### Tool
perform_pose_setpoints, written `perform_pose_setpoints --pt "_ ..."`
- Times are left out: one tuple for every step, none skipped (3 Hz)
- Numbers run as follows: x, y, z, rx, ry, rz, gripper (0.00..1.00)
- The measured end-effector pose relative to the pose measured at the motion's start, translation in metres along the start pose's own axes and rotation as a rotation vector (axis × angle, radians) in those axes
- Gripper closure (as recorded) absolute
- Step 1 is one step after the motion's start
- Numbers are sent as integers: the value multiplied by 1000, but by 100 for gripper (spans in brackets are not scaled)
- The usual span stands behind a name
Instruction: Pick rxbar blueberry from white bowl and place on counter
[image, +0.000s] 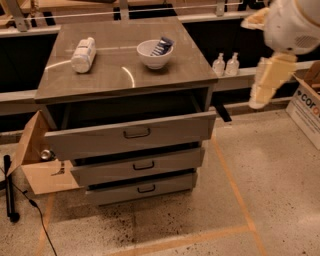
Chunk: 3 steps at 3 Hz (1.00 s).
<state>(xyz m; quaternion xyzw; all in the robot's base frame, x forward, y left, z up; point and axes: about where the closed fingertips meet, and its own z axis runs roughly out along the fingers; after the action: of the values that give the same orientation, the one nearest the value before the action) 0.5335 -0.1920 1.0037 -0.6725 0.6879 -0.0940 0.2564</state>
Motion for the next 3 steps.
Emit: perform_pose_setpoints --pt "-27 -63 26 149 -42 -85 0" --pt "-65 -117 54 288 -70 -143 0" --pt "-100 -160 79 412 -70 -174 0"
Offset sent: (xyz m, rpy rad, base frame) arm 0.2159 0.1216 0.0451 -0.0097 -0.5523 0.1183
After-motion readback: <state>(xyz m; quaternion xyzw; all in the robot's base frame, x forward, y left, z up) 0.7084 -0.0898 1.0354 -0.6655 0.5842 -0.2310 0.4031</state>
